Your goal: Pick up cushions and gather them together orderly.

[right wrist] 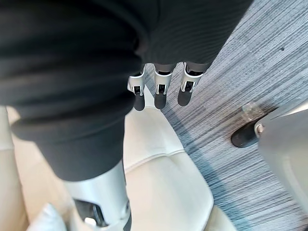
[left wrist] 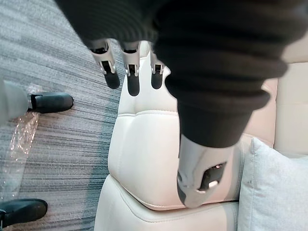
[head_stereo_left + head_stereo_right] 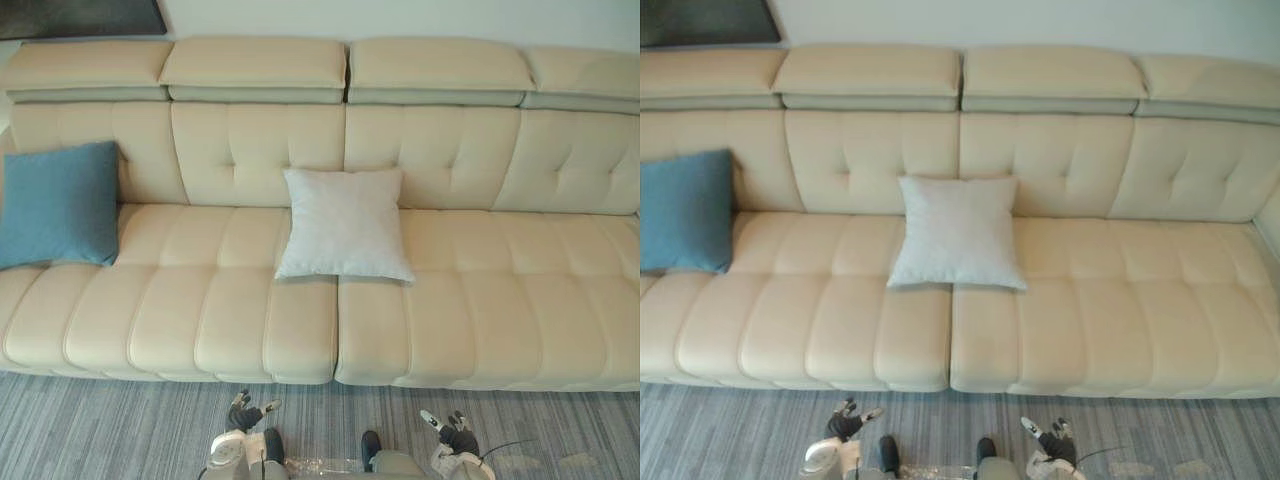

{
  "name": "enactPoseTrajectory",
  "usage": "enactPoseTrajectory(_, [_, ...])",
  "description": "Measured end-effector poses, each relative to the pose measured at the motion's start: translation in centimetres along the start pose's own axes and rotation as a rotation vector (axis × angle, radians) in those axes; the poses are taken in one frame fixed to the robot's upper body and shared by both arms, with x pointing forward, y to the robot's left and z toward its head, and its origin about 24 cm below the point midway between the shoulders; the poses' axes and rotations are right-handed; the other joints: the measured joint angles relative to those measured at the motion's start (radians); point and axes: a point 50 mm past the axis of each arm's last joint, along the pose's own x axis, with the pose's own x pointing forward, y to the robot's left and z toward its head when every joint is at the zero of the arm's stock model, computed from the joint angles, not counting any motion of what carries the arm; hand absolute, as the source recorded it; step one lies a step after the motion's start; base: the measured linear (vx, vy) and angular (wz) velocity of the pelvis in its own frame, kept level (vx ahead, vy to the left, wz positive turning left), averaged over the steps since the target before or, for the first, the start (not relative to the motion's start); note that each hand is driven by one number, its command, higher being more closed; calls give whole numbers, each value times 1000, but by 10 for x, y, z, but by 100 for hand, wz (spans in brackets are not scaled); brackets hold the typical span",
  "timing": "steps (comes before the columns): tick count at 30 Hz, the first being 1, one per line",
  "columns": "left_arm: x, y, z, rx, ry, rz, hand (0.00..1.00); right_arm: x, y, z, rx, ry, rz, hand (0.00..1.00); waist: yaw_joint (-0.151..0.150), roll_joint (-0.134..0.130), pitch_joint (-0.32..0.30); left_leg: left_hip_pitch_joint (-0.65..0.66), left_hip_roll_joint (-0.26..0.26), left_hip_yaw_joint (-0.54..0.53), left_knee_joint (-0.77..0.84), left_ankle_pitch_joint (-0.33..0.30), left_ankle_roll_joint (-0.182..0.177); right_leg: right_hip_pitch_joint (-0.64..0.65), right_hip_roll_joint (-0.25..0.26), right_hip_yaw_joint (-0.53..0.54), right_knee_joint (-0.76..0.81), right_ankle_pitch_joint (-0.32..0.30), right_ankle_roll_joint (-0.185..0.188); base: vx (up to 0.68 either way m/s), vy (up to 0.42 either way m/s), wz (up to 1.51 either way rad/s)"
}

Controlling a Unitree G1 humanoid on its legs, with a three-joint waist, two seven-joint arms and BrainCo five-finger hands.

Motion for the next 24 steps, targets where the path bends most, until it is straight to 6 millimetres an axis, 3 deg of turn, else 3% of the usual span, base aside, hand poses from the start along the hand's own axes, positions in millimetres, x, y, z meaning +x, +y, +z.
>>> enactPoseTrajectory(4, [1,-2,2,21,4,-6,0,2,9,-2,9,27,15,0,18,-12,2,7,-2,47,4,-6,4,-3,3,51,-32,37,15,35,21,-36])
enactPoseTrajectory(6, [5,-3,10,42,-17,-11,0,2,20,-3,14,33,41,0,21,-30,14,-32,9,47,74,-40,10,-13,2,53,-30,54,40,-5,4,-9])
enactPoseTrajectory(8, [9,-9,25,41,-57,-25,0,2,25,-3,17,33,52,0,21,-29,19,-101,54,40,189,-87,21,-47,14,2,1,101,43,-80,-20,1])
enactPoseTrajectory(9, [10,-13,29,34,-69,-29,0,3,26,0,17,27,53,0,33,-15,26,-125,91,37,223,-99,30,-62,29,-29,37,105,28,-139,-34,-4])
enactPoseTrajectory(10, [10,-13,32,32,-77,-27,0,4,28,2,17,22,58,0,35,-11,30,-139,99,32,242,-102,34,-109,17,-65,236,23,-7,-113,-37,10])
enactPoseTrajectory(11, [11,-13,36,31,-87,-26,0,3,26,0,16,26,51,0,30,-17,27,-143,100,16,255,-102,35,-122,-5,-84,381,-30,-4,-67,-70,38])
enactPoseTrajectory(12, [11,-12,37,31,-96,-23,0,2,22,-4,15,37,38,0,30,-26,21,-151,98,-8,276,-102,35,-108,-35,-92,516,-59,15,-33,-127,46])
enactPoseTrajectory(13, [10,-9,36,32,-95,-15,0,1,21,-8,14,49,33,0,34,-40,13,-171,97,-16,308,-101,34,-84,-65,-85,579,-47,16,-42,-160,34])
enactPoseTrajectory(14, [11,-6,37,23,-96,-5,0,2,22,-7,13,53,36,0,36,-54,5,-194,101,-17,337,-100,35,-75,-73,-74,564,-67,45,-121,-186,8])
enactPoseTrajectory(15, [11,-7,37,1,-92,0,0,3,25,-3,16,42,41,0,44,-50,8,-221,109,-14,356,-99,36,-87,-48,-101,534,-68,49,-158,-112,-3])
enactPoseTrajectory(16, [9,-16,30,-22,-68,-15,0,5,23,3,14,24,33,0,53,-20,-4,-237,110,-18,346,-95,40,-51,-23,-93,444,-88,68,-138,-41,-12])
enactPoseTrajectory(17, [7,-21,27,-37,-63,-24,0,7,18,6,10,15,16,0,64,-9,-7,-236,115,-4,326,-71,36,-28,-16,-70,417,-129,74,-106,-44,-7])
enactPoseTrajectory(19, [8,-24,30,-42,-68,-37,0,7,30,8,16,12,43,0,75,-45,6,-303,119,6,377,-59,30,-19,-20,-75,315,-236,37,-219,-224,-24])
enactPoseTrajectory(20, [8,-25,31,-24,-69,-45,0,8,38,12,15,-2,57,0,85,-29,16,-324,143,3,387,-46,8,15,5,-85,220,-244,-20,-245,-204,-33])
enactPoseTrajectory(22, [7,-32,28,-16,-58,-65,0,9,37,14,11,-11,52,0,77,4,39,-311,167,-16,380,-33,0,41,33,-106,203,-225,-35,-237,-125,-2])
enactPoseTrajectory(24, [4,-41,22,2,-46,-100,0,6,31,6,-2,12,31,0,73,12,39,-291,181,-35,360,-14,-7,41,46,-122,217,-221,-44,-272,-109,8])
